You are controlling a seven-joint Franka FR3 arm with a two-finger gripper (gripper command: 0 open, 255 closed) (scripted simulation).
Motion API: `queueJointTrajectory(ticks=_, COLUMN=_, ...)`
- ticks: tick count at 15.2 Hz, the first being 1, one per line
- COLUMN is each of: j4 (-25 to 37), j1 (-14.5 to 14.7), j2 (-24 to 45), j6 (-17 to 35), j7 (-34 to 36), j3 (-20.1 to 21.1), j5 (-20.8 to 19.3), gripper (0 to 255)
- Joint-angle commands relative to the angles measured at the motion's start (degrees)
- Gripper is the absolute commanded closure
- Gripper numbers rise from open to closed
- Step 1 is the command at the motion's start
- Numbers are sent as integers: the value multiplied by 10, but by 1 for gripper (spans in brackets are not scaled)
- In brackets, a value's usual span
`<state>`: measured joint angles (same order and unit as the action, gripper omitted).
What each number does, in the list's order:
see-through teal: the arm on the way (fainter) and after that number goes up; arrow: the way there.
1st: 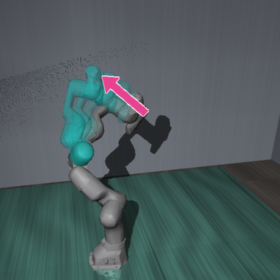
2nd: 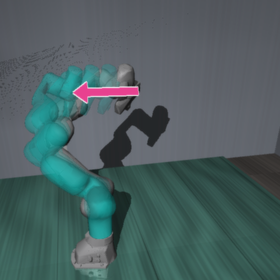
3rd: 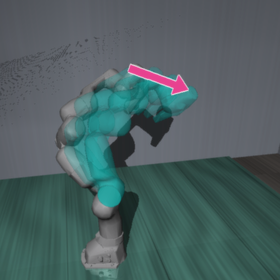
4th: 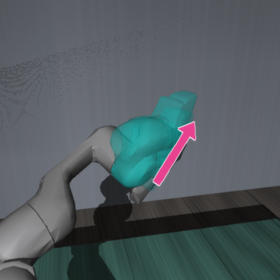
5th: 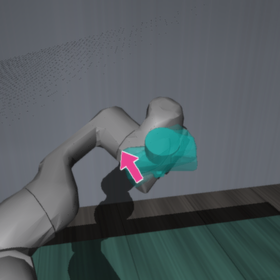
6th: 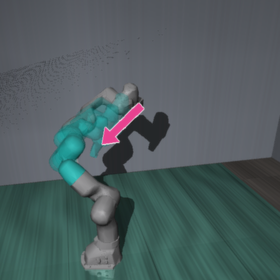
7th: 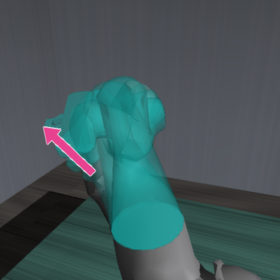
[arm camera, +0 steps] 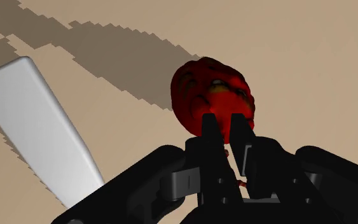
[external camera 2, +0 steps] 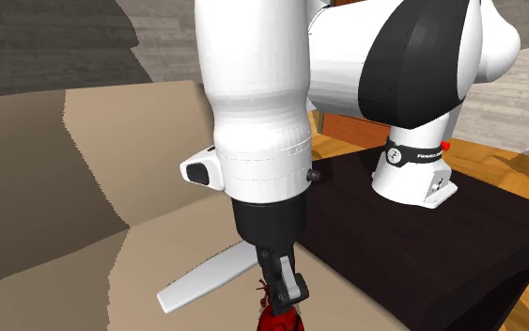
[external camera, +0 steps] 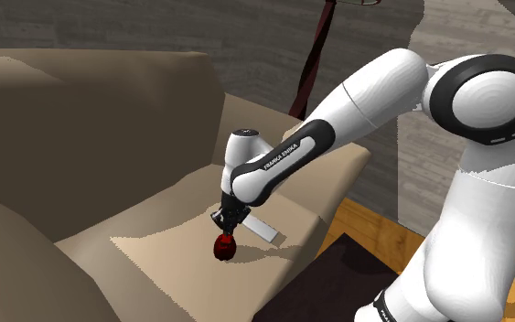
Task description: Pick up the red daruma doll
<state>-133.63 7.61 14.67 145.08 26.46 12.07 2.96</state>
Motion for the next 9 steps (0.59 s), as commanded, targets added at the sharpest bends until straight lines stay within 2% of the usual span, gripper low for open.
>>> queueJointTrajectory(ticks=1, j4=0, j1=0, j2=0, j6=0, j7=0, j3=0, j5=0, gripper=255)
queueJointTrajectory(ticks=9, j4=4, j1=-4, j2=-47, j6=-51, j7=-5, j3=4, j5=11, gripper=255)
